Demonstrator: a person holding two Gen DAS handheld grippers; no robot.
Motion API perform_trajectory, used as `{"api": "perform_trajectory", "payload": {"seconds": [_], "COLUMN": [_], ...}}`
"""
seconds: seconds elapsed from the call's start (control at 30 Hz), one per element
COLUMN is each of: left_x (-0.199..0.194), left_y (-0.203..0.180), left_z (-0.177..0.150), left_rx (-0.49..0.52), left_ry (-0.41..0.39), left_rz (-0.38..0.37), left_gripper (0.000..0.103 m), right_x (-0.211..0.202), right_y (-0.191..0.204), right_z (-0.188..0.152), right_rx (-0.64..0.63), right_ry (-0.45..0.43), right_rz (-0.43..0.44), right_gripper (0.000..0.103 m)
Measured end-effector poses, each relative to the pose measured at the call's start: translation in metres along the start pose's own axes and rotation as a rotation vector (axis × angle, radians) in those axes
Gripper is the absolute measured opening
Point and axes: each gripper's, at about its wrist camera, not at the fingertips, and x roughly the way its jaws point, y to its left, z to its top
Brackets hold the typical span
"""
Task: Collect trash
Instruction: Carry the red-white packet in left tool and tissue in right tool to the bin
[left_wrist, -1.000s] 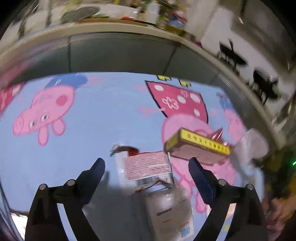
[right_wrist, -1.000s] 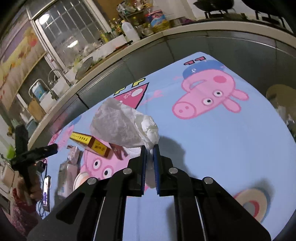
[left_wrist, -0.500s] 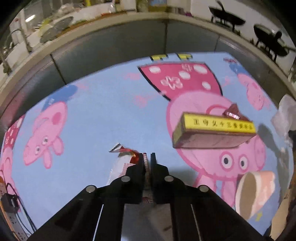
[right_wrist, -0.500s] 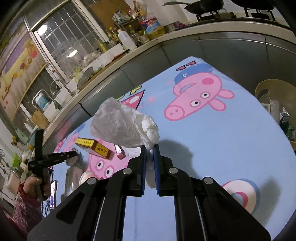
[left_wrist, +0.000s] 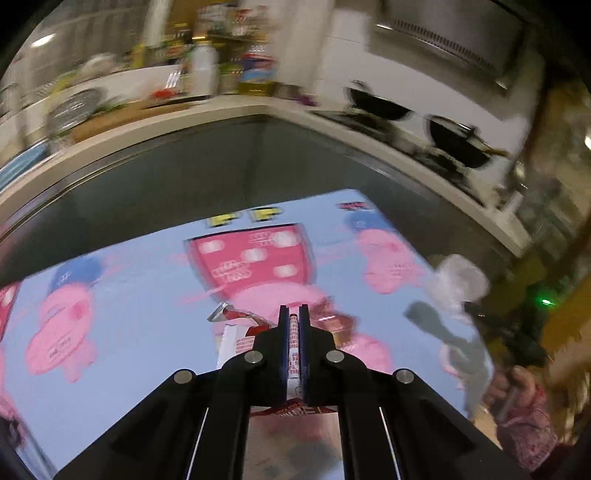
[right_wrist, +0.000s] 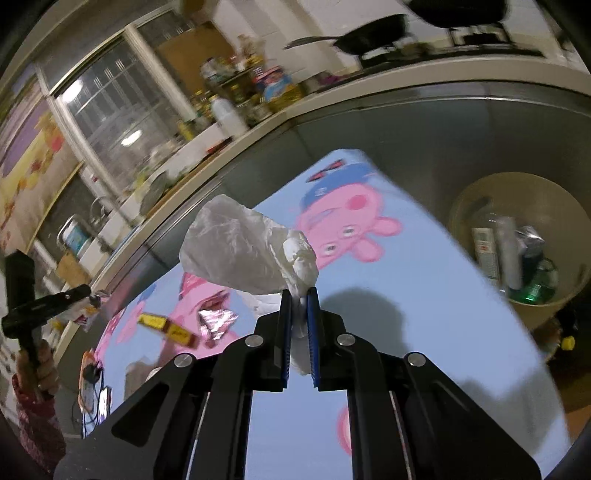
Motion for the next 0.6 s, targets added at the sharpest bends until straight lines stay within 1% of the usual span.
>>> {"api": "perform_trajectory", "payload": {"seconds": [0.03, 0.1, 0.17, 0.2, 0.3, 0.37, 0.5, 0.6], "left_x": [0.013, 0.032, 0.059, 0.068, 0.113, 0.137, 0.184, 0.21], "left_y": [-0.023, -0.05, -0.089, -0.103, -0.165, -0.199, -0.272, -0.312], "left_z": [0.009, 0.018, 0.032, 0.036, 0.056, 0.066, 0.082, 0.083], "left_rx": [0.04, 0.085, 0.128, 0.14, 0.197, 0.222, 0.271, 0.295], "left_ry": [0.006, 0.015, 0.028, 0.035, 0.071, 0.091, 0.124, 0.145], "left_rz": [-0.035, -0.073, -0.148, -0.175, -0.273, -0.326, -0.396, -0.428], "left_gripper": [0.005, 0.005, 0.005, 0.005, 0.005, 0.005, 0.005, 0.005], "right_x": [-0.004, -0.015, -0.025, -0.032, -0.051, -0.064, -0.074, -0.067], "right_y": [-0.011, -0.035, -0.054, -0.068, -0.104, -0.132, -0.176, -0.202], "right_z": [0.001, 0.005, 0.008, 0.01, 0.018, 0.025, 0.033, 0.038], "right_rx": [0.018, 0.055, 0.082, 0.102, 0.152, 0.185, 0.246, 0.267], "right_ry": [-0.01, -0.036, -0.057, -0.072, -0.111, -0.141, -0.163, -0.149], "right_rz": [-0.013, -0.047, -0.075, -0.095, -0.149, -0.195, -0.256, -0.291], "right_gripper": [0.008, 0.008, 0.008, 0.008, 0.008, 0.008, 0.008, 0.009]}}
